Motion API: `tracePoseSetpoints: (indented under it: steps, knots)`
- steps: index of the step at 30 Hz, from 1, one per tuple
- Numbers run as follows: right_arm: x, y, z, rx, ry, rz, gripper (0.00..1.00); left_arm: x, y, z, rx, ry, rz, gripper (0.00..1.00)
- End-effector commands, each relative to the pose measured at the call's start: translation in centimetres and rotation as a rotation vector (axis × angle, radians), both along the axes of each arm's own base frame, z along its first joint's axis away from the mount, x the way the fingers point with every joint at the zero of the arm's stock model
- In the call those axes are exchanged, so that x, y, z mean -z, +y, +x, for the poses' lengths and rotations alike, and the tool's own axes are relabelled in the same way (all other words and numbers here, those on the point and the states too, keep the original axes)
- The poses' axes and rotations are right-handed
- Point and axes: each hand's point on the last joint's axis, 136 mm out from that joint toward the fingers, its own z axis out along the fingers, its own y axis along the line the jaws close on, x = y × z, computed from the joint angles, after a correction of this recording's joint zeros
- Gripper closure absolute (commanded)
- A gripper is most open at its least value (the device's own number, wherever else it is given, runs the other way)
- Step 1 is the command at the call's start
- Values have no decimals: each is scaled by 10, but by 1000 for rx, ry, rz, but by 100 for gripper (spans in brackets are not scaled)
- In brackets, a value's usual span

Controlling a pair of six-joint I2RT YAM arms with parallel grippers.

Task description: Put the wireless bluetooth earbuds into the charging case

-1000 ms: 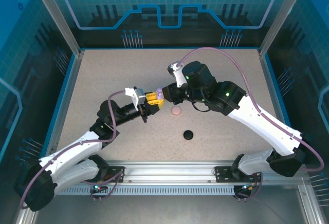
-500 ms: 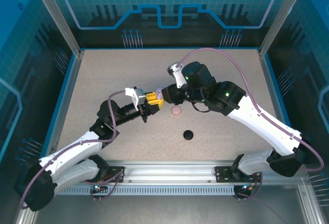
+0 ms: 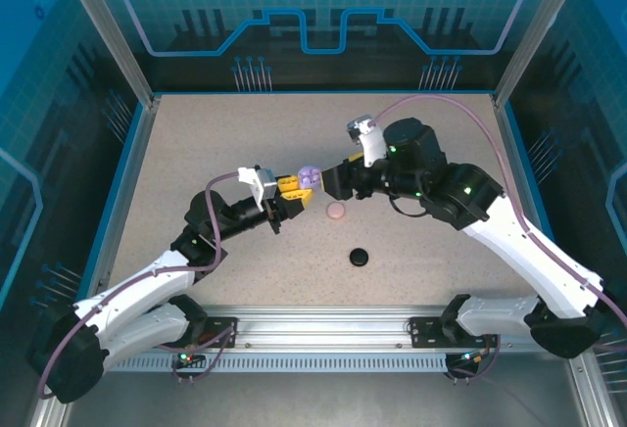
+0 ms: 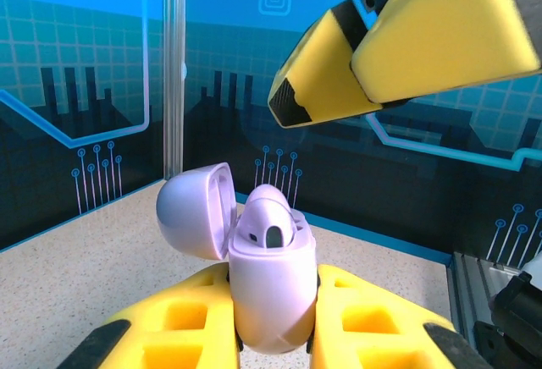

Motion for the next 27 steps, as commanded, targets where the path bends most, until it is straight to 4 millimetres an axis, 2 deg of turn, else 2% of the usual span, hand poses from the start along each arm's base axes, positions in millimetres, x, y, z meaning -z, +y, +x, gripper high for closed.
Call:
tracePoseSetpoints:
  steps: [1,5,11,17,21,27]
  knots:
    - [-3,13,-5,-116,26,122,19,-26,1,-11,30,-49,-58,88]
    - [4,27,-8,-202,65,154,9,-26,1,-11,29,-51,-58,88]
    - [4,50,-12,-312,109,193,9,-28,1,-11,29,-51,-60,88]
    - [-6,60,-17,-380,112,236,14,-27,0,-10,29,-47,-57,88]
    - [-16,58,-20,-393,87,243,21,-25,-1,-9,28,-45,-52,88]
    - [-23,51,-22,-377,51,230,24,-23,-1,-8,26,-41,-51,88]
